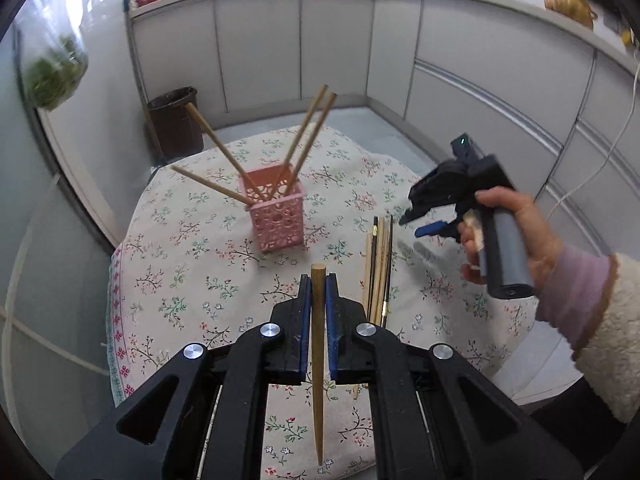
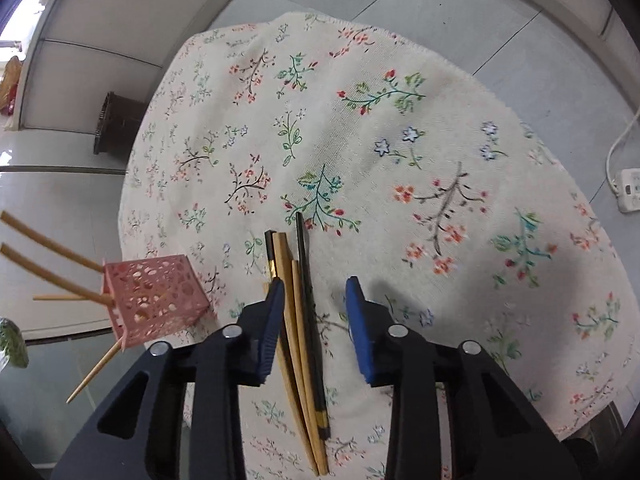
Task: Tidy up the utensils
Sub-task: 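Grasp one bamboo chopstick with the left tool while the right tool grasps another, then lift both chopsticks and lower them into the pink holder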
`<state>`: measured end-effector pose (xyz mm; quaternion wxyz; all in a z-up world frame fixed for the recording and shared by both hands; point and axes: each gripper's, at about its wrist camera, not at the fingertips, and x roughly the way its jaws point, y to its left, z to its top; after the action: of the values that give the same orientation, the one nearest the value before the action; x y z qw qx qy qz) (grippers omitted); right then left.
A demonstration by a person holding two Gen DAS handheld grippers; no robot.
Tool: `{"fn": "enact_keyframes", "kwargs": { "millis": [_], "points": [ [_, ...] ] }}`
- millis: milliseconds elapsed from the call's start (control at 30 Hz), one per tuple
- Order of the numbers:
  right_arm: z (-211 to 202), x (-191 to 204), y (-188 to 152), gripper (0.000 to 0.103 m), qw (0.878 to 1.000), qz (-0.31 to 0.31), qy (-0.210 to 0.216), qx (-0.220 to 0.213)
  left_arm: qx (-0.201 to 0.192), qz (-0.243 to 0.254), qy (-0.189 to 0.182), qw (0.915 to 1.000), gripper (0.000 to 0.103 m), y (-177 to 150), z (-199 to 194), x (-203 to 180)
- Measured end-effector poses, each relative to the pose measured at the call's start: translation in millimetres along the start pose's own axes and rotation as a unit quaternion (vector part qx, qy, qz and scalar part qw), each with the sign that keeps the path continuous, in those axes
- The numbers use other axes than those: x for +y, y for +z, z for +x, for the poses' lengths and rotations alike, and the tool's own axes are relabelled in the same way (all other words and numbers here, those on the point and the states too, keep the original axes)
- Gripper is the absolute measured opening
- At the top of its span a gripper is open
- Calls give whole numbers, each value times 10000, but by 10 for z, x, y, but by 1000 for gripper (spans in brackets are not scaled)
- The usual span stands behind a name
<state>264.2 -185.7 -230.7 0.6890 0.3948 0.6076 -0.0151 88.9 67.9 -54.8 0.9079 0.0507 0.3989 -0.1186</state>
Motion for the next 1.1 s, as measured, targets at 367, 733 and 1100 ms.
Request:
{"fn": "enact_keyframes", "kwargs": {
  "millis": [367,733,1100],
  "points": [
    [219,214,173,22,9990,-86,-426,-39,-92,-332,-94,9994,6,14,-95,264],
    [262,168,50,4,9968,-310,-641,-360,-80,-437,-129,9989,7,22,-71,284],
    [-730,100,-653,4,9877,-1021,-108,-1181,-284,-623,-187,9975,7,16,-151,301]
  ]
}}
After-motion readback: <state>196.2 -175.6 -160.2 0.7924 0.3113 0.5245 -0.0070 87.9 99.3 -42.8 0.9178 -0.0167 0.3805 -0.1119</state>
